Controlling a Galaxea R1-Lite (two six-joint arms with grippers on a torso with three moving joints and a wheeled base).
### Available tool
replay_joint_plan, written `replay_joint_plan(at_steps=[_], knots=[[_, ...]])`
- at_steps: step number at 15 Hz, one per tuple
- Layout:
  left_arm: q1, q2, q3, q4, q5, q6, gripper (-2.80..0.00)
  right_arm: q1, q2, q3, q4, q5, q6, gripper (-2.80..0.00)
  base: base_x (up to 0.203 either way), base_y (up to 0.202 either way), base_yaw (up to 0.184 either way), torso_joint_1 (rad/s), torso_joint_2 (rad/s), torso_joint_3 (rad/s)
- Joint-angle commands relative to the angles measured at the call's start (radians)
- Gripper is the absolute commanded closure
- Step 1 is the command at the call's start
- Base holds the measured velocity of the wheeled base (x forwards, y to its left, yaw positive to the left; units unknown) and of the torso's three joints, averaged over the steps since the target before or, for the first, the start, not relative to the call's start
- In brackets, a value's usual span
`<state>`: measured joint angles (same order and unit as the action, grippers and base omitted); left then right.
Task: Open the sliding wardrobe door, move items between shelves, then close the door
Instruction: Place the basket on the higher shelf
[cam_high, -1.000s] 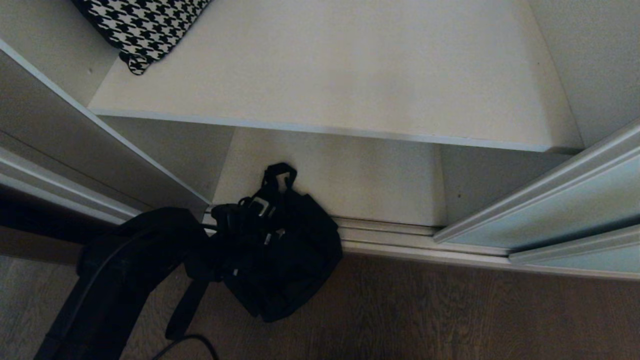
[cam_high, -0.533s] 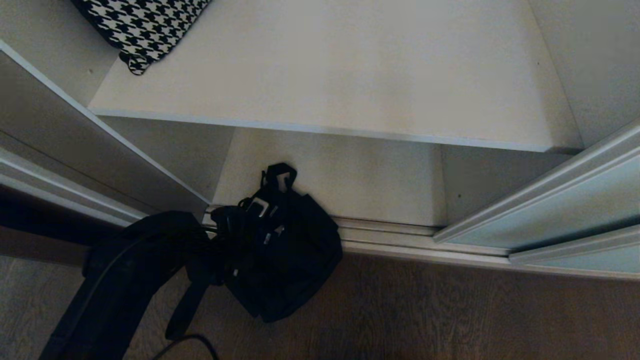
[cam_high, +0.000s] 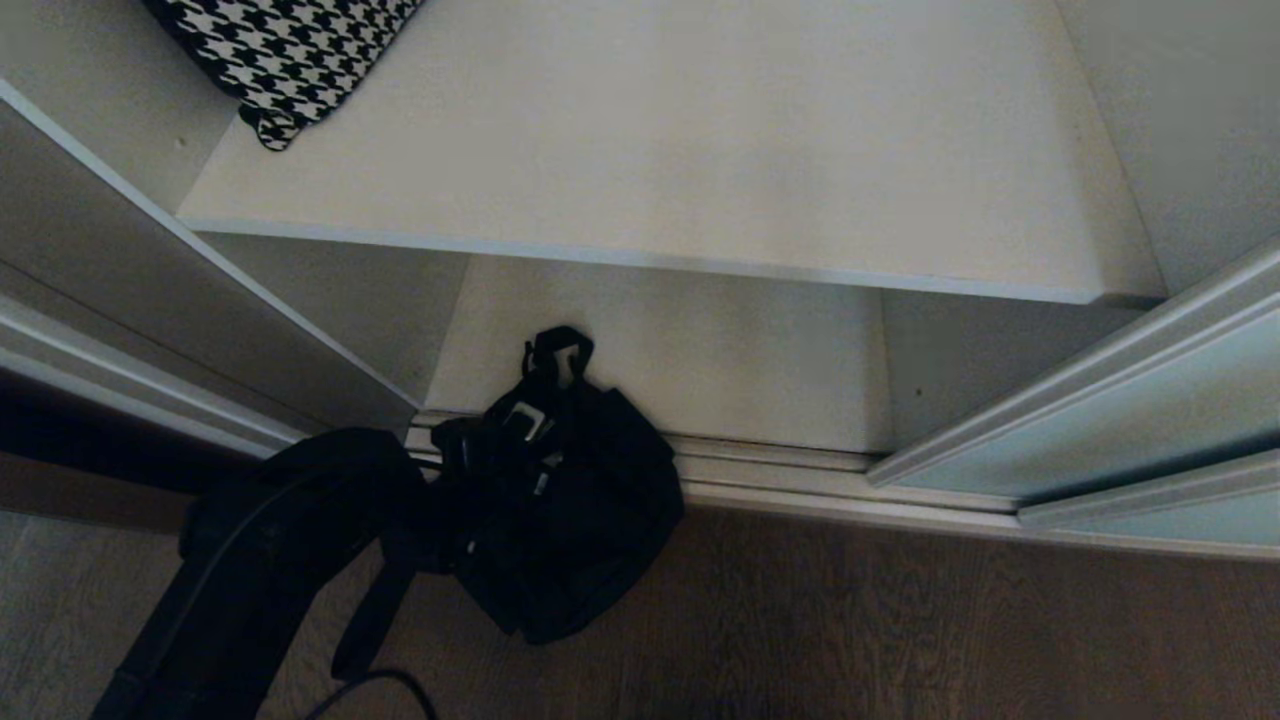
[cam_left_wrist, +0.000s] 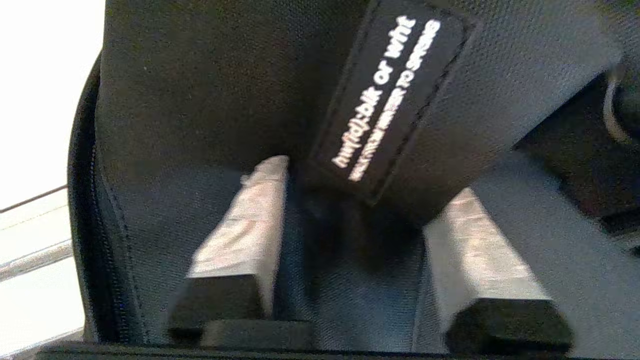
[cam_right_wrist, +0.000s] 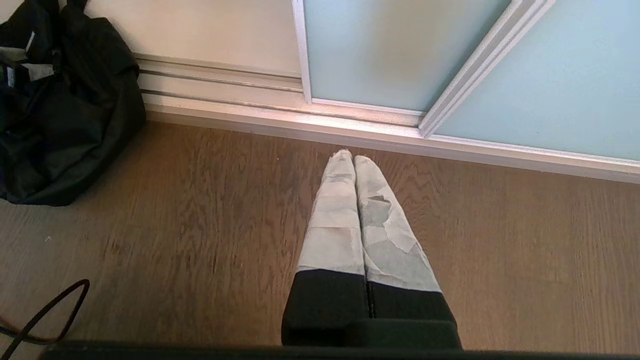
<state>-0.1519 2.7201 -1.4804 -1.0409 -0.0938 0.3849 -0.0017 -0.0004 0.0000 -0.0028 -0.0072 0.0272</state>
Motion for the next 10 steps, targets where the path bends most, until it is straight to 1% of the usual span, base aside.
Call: replay_joint_plan(at_steps=[1, 3, 7, 9, 10], knots=[[0.000, 0.009, -0.018, -0.007, 0.002, 0.001, 0.00, 0.000, 0.000, 0.002, 0.000, 0.000, 0.000, 0.00, 0.000, 0.000, 0.000, 0.000, 0.00, 0.000], [0.002, 0.007, -0.033, -0.018, 0.007, -0.003, 0.00, 0.000, 0.000, 0.002, 0.000, 0.000, 0.000, 0.00, 0.000, 0.000, 0.000, 0.000, 0.00, 0.000], [0.000, -0.003, -0.032, -0.088, 0.046, 0.003, 0.00, 0.000, 0.000, 0.002, 0.000, 0.000, 0.000, 0.00, 0.000, 0.000, 0.000, 0.000, 0.00, 0.000], [-0.002, -0.024, -0.017, -0.094, 0.053, -0.008, 0.00, 0.000, 0.000, 0.002, 0.000, 0.000, 0.000, 0.00, 0.000, 0.000, 0.000, 0.000, 0.00, 0.000], [-0.005, -0.046, 0.008, -0.091, 0.054, -0.024, 0.00, 0.000, 0.000, 0.002, 0.000, 0.000, 0.000, 0.00, 0.000, 0.000, 0.000, 0.000, 0.00, 0.000]])
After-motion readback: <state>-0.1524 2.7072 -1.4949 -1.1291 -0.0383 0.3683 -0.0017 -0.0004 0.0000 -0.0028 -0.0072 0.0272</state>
